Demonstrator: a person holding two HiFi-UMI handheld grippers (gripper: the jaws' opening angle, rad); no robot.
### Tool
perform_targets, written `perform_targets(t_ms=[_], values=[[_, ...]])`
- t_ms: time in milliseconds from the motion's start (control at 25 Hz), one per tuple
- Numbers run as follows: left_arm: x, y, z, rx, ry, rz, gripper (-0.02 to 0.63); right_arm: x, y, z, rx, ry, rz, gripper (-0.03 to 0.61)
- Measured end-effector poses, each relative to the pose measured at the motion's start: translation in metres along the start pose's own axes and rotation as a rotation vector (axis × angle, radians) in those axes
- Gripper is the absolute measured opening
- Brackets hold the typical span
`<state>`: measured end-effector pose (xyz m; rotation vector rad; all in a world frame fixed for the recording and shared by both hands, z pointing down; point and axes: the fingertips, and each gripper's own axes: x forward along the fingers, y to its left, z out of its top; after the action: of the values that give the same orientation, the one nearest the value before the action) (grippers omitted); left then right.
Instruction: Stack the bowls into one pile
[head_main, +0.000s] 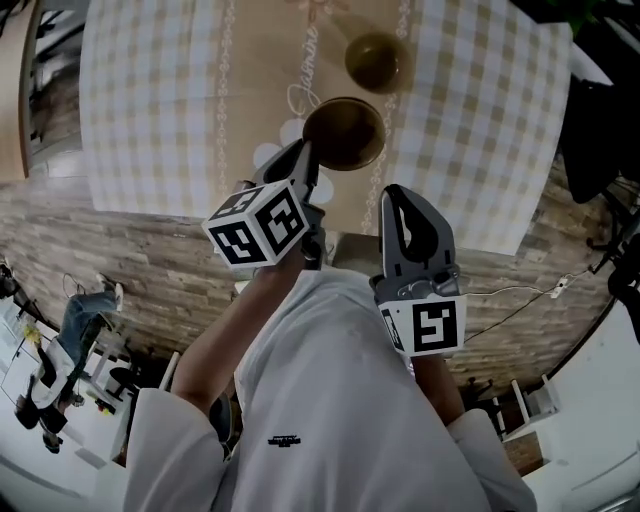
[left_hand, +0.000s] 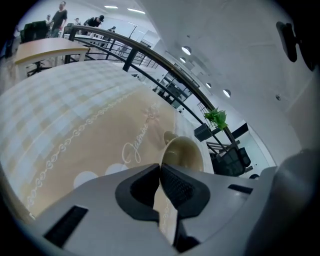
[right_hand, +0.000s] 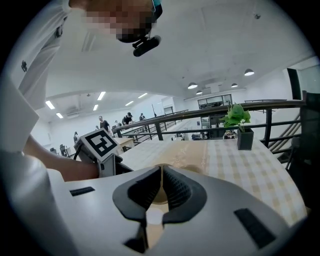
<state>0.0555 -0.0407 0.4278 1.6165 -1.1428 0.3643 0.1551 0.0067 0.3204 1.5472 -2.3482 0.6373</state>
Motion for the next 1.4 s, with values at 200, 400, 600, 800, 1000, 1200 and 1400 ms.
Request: perform_targets(t_ms=[200,400,600,800,1000,1200,1400], values=[[0.017,-0.031,0.026,0.063,0.018,-0.02,0.031,0.001,-0.023,0.018,0.028,-0.02,-0.039,0.041],[0.036,-0.03,0.052,0.088,0.033,-0.035,0.031,0.021,-0.029,0.023,0.043,-0.022,-0.067,0.041],[0.06,-0.033,0.064,0.104,0.07,-0.053,0.031,0.028,-0.038,0.022,0.083,-0.017,-0.117,0.041],[0.086,-0.039,0.07,0.13,0.096,-0.064,0.031,0.034,-0.046,0.017,0.109,-0.008,-0.138,0.041],[0.108,-0.044,0.069,0.154,0.118,-0.066,0.031,0.035,-0.055,0.009,0.137,-0.004,-0.162,0.041],[0.123,-0.038,0.072,0.163,0.128,-0.067,0.032,0.042,-0.056,0.001,0.155,0.005,-0.177,0.041],[0.142,-0.066,0.054,0.202,0.153,-0.016,0.032,0.017,-0.09,-0.006,0.188,0.011,-0.178,0.041]])
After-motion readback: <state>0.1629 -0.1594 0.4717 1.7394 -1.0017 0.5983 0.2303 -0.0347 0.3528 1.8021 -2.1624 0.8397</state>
